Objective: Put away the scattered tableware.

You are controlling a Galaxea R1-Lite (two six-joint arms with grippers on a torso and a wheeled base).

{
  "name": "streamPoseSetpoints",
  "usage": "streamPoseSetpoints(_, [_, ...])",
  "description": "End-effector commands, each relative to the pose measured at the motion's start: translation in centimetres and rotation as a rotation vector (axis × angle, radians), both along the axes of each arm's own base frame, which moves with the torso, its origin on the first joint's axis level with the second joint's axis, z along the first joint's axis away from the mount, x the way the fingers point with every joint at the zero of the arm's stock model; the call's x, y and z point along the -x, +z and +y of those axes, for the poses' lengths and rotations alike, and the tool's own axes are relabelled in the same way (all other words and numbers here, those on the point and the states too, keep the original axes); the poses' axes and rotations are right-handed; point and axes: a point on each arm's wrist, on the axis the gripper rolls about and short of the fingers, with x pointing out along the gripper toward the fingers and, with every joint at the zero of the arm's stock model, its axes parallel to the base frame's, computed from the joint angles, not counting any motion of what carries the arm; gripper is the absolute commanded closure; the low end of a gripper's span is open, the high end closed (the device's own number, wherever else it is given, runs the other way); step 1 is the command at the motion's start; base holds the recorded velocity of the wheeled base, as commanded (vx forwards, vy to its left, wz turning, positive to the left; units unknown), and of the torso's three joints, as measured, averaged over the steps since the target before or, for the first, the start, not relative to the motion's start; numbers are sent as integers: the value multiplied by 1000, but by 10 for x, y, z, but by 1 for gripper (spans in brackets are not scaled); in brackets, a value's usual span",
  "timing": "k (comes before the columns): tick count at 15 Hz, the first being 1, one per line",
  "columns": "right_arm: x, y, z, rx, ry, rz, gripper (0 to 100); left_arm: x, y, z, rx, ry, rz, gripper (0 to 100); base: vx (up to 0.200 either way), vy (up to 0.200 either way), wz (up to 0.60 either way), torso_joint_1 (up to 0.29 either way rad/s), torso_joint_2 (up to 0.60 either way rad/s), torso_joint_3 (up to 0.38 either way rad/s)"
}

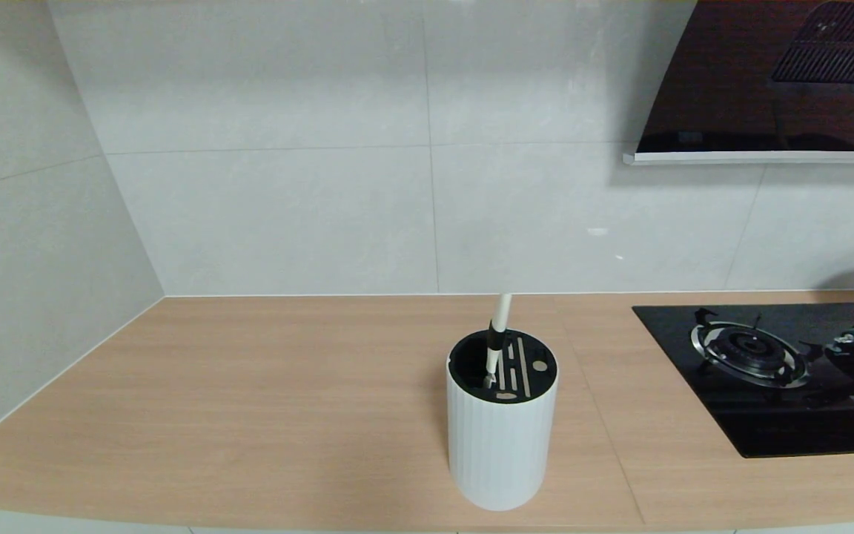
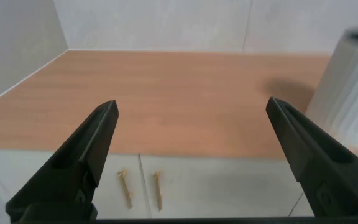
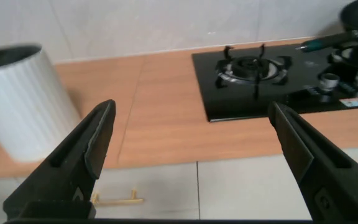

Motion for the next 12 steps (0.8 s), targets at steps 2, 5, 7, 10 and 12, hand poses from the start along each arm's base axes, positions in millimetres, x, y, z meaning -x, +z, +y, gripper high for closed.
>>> streamPoseSetpoints(2, [0, -1, 1, 13, 34, 11, 0, 0, -1, 0, -11, -10, 8, 0, 0, 0, 0, 0, 0, 0])
streamPoseSetpoints(5, [0, -1, 1, -7, 33, 6, 0, 0, -1, 0, -21, -10, 8, 0, 0, 0, 0, 0, 0, 0])
streamPoseSetpoints(7, [0, -1, 1, -6, 33, 6, 0, 0, -1, 0, 12, -16, 6, 0, 0, 0, 0, 0, 0, 0])
streamPoseSetpoints(10, [0, -1, 1, -1, 33, 6, 0, 0, -1, 0, 13, -15, 6, 0, 0, 0, 0, 0, 0, 0])
streamPoseSetpoints(12, [0, -1, 1, -1, 33, 6, 0, 0, -1, 0, 13, -15, 6, 0, 0, 0, 0, 0, 0, 0])
